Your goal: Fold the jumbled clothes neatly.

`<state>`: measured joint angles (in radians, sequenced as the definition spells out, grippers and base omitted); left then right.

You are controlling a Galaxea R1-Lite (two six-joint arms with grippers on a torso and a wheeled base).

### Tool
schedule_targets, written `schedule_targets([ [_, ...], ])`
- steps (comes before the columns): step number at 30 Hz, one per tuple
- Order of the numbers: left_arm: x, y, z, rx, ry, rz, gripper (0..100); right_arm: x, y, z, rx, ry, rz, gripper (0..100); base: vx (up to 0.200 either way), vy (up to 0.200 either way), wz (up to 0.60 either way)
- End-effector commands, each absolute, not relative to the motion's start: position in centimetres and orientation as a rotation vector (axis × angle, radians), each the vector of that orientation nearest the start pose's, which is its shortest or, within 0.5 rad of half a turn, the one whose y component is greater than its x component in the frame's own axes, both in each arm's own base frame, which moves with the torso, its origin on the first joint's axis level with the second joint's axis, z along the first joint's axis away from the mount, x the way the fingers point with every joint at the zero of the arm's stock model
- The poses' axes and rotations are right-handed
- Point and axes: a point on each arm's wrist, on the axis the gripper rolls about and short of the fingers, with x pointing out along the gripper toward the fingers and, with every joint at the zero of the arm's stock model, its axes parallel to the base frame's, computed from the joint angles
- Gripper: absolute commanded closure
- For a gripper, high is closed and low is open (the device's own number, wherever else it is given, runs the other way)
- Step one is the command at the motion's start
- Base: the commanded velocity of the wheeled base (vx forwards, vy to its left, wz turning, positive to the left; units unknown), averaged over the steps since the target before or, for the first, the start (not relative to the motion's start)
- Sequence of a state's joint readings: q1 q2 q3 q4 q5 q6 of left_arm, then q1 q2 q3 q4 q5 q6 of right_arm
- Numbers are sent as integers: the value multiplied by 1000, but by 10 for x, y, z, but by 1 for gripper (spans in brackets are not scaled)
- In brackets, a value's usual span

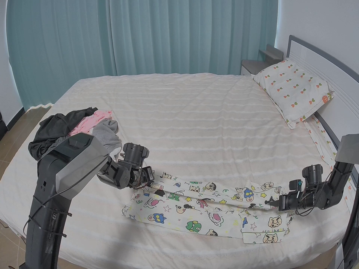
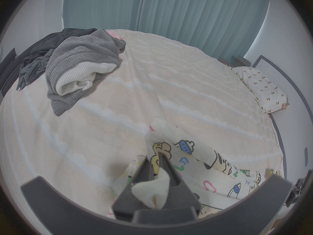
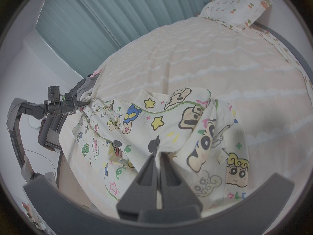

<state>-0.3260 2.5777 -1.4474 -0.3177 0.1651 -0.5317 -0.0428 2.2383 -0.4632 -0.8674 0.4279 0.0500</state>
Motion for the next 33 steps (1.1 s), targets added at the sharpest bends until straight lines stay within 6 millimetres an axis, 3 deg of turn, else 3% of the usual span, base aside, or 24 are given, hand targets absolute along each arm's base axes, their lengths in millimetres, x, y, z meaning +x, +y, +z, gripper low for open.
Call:
schedule_targets([
  [1, 439, -146, -45, -297, 824, 64, 100, 279, -2, -38, 263, 920, 336, 100, 0, 0, 0],
  [8, 435, -146, -50, -290, 844, 69, 100, 272, -2, -44, 267, 939, 334, 100, 0, 0, 0],
  [9, 434, -146, -51, -289, 847, 69, 0, 271, -2, -43, 266, 938, 334, 100, 0, 0, 0],
  [10, 433, -144, -52, -287, 853, 73, 0, 269, -2, -44, 266, 938, 334, 100, 0, 0, 0],
  [11, 432, -144, -53, -286, 856, 74, 0, 269, -2, -44, 265, 932, 334, 0, 0, 0, 0],
  [23, 421, -133, -50, -311, 779, 89, 0, 262, -8, -42, 270, 859, 312, 0, 0, 0, 0],
  [33, 404, -91, -24, -372, 718, 151, 0, 257, -33, -31, 275, 730, 196, 0, 0, 0, 0],
])
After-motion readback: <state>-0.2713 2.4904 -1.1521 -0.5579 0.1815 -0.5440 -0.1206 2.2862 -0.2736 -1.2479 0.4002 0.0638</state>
